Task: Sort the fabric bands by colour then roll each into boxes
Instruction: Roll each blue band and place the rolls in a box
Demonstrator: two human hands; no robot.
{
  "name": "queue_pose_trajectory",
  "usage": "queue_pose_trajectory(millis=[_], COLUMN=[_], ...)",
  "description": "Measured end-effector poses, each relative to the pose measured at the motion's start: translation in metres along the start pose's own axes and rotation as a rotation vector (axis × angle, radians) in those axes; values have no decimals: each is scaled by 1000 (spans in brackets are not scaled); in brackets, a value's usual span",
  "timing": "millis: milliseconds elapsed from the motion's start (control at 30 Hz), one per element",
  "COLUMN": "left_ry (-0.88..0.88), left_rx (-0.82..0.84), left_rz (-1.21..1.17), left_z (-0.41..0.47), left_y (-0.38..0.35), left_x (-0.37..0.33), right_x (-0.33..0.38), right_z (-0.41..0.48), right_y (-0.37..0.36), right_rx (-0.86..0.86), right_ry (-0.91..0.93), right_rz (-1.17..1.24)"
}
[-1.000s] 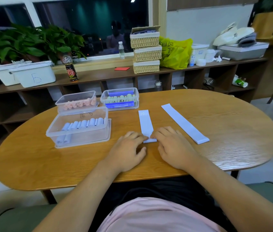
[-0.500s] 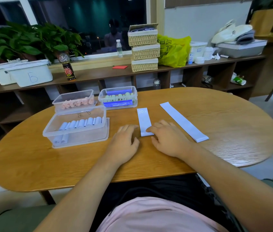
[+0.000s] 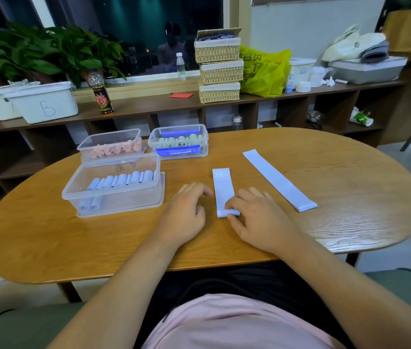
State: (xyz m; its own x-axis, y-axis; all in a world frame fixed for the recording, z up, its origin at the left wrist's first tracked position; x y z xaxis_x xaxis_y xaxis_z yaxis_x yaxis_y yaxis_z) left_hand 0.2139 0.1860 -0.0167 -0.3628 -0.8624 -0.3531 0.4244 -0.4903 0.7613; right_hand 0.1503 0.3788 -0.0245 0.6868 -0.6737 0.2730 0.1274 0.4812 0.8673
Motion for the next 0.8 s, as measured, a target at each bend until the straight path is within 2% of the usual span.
queue_pose_trajectory(millis=[167,267,467,800], left_ry=[-199,-245,-200,-129], left_rx=[61,113,197,212], left_rz=[-93,-116,-74,-10], left_z=[-2,-3,0,2], left_y=[-2,-6,-11,-14], left_x=[-12,-15,-14,-5], right_x=[-3,-5,-5,-8], right_z=[-10,-10,-10,-8], right_y=[0,-2,-2,-2], right_rx=[8,-5,-26,-21], right_ry=[-37,-61,-113,-115], right_rz=[3,16,-23,36])
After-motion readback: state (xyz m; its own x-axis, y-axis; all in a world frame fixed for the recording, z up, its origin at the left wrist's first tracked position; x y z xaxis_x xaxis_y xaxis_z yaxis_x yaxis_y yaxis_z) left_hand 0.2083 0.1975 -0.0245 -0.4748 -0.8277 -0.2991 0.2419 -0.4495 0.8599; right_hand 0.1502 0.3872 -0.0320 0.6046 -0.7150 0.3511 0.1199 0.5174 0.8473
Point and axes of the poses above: each hand's wrist, its own z-axis towards the middle knuckle, its own y-axis out of the back of the hand, x = y × z, the point moved 4 cm from there along z, towards the middle knuckle, and after that the axes turned 14 degrees about -y, right-handed, at the moved point
